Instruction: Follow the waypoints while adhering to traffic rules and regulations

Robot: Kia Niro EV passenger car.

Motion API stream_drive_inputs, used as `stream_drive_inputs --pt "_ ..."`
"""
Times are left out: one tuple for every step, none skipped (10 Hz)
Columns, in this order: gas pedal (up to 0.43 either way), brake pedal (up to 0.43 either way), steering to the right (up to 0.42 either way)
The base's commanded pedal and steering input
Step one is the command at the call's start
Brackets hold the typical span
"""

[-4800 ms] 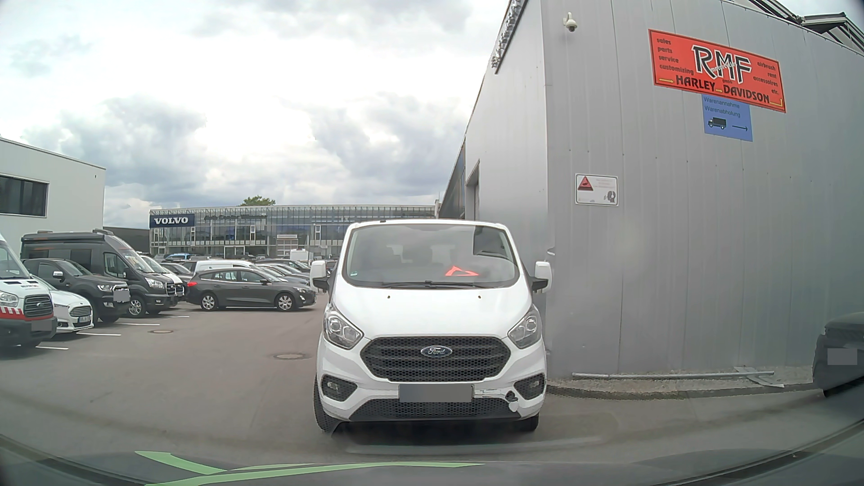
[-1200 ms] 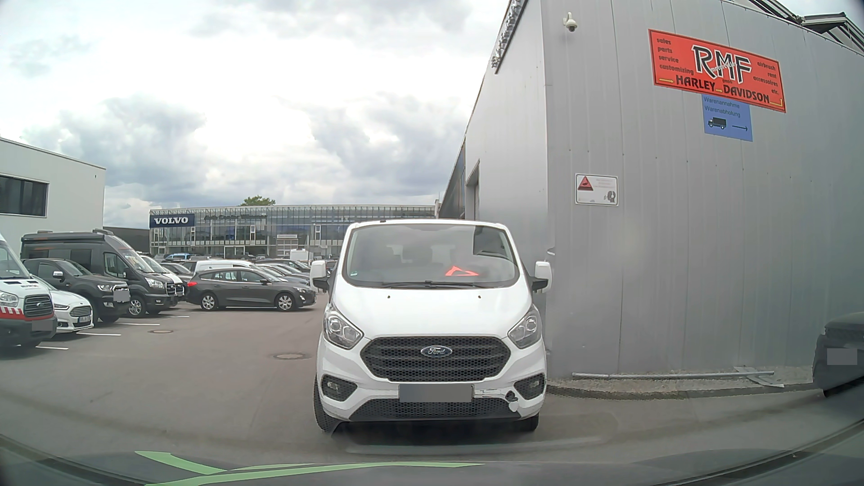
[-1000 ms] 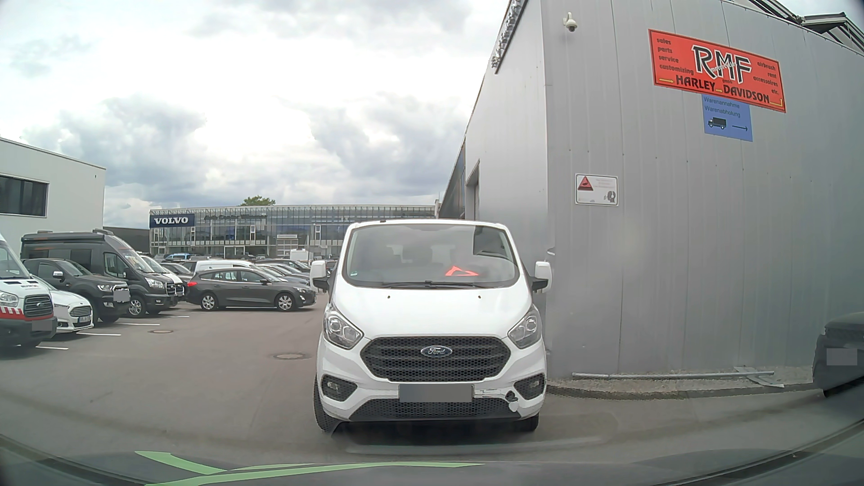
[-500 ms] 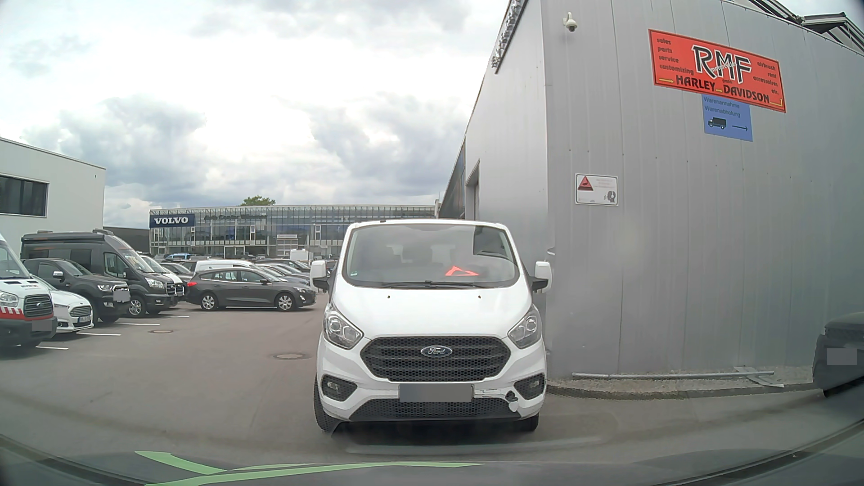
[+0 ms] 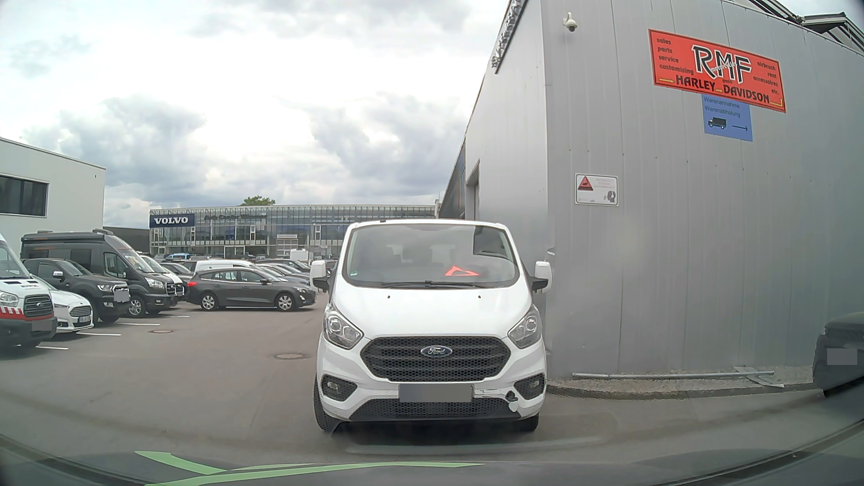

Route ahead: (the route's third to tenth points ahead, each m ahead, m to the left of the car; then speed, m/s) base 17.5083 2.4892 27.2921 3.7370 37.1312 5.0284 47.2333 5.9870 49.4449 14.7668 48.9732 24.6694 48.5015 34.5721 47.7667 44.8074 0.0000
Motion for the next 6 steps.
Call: stream_drive_inputs --pt "0.0 0.482 -0.462" --pt "0.0 0.482 -0.462" --pt "0.0 0.482 -0.462" --pt "0.0 0.482 -0.462" --pt "0.0 0.482 -0.462" --pt "0.0 0.482 -0.463"
